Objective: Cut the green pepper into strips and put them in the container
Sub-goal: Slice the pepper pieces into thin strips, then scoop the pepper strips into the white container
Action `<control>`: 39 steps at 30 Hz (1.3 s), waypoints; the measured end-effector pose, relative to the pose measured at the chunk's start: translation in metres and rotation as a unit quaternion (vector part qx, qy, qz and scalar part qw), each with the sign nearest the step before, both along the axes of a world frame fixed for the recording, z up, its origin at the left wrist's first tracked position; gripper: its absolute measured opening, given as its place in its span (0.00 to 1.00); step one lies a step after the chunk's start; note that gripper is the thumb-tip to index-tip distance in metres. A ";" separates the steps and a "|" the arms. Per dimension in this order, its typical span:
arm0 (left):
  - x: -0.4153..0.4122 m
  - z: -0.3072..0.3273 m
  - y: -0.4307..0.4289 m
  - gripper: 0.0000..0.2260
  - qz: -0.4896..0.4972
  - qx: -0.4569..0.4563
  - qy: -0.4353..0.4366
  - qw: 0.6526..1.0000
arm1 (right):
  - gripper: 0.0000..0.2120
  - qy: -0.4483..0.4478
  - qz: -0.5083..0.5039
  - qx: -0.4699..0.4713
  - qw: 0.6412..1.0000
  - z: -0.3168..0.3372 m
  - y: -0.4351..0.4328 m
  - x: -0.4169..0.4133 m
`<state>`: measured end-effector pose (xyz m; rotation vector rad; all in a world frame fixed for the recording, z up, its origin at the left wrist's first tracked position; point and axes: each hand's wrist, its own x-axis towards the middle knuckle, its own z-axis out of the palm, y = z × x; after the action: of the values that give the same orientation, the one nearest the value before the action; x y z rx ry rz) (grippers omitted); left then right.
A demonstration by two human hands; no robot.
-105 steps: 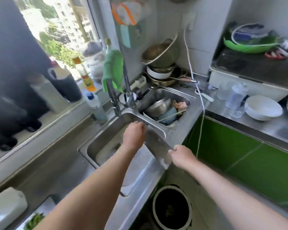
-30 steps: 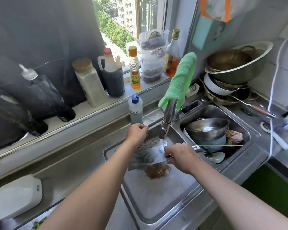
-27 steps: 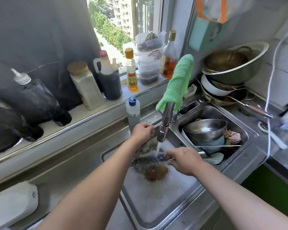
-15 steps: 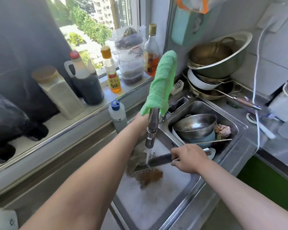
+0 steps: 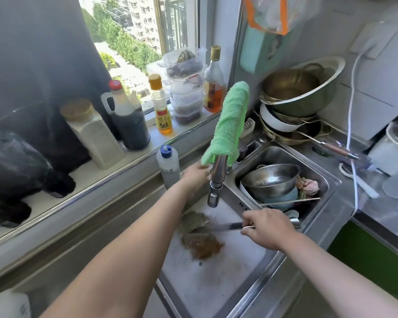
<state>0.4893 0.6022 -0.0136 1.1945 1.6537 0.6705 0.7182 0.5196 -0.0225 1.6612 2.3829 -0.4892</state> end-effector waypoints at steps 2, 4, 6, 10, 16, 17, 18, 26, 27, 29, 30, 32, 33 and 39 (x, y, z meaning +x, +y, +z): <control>-0.018 -0.016 -0.022 0.12 -0.045 0.000 0.078 0.996 | 0.12 0.008 -0.007 -0.004 1.000 0.004 -0.004 -0.006; -0.032 -0.021 -0.051 0.12 -0.051 0.000 0.134 0.990 | 0.11 0.010 -0.022 -0.025 0.999 0.007 -0.010 -0.015; -0.037 -0.020 -0.076 0.13 -0.037 0.029 0.173 0.984 | 0.11 0.018 -0.047 -0.056 0.997 0.010 -0.019 -0.023; -0.033 -0.013 -0.127 0.17 -0.097 0.091 0.233 0.963 | 0.13 0.027 -0.051 -0.019 0.998 0.021 -0.041 -0.034; -0.017 -0.009 -0.194 0.24 -0.102 0.181 0.308 0.928 | 0.13 0.019 -0.038 -0.007 0.999 0.030 -0.074 -0.032; -0.013 -0.008 -0.206 0.24 -0.090 0.184 0.299 0.932 | 0.14 0.006 -0.022 0.002 1.000 0.030 -0.080 -0.031; -0.010 -0.007 -0.218 0.24 -0.086 0.182 0.296 0.934 | 0.14 -0.001 -0.006 0.015 1.000 0.031 -0.086 -0.030; -0.027 -0.001 -0.314 0.13 -0.023 0.155 0.411 0.898 | 0.13 0.079 0.124 0.019 0.989 0.052 -0.154 -0.064; -0.034 0.002 -0.329 0.11 -0.012 0.136 0.415 0.900 | 0.13 0.086 0.147 0.014 0.985 0.052 -0.165 -0.074; -0.054 0.008 -0.365 0.10 0.012 0.099 0.405 0.909 | 0.14 0.091 0.194 0.006 0.977 0.048 -0.188 -0.098; -0.063 0.009 -0.380 0.10 0.017 0.080 0.395 0.915 | 0.15 0.091 0.214 -0.004 0.973 0.047 -0.197 -0.107; -0.088 0.015 -0.426 0.11 0.026 0.036 0.375 0.926 | 0.15 0.097 0.271 -0.017 0.958 0.042 -0.226 -0.135; -0.099 0.016 -0.447 0.11 0.032 0.017 0.363 0.931 | 0.15 0.102 0.300 -0.022 0.948 0.040 -0.239 -0.149; -0.156 0.008 -0.574 0.09 0.091 -0.044 0.316 0.943 | 0.12 0.136 0.383 -0.090 0.909 0.026 -0.329 -0.222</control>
<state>0.3329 0.0281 -0.0052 1.2778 2.3244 0.3233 0.4966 0.1910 0.0039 0.5054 2.8064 -0.7769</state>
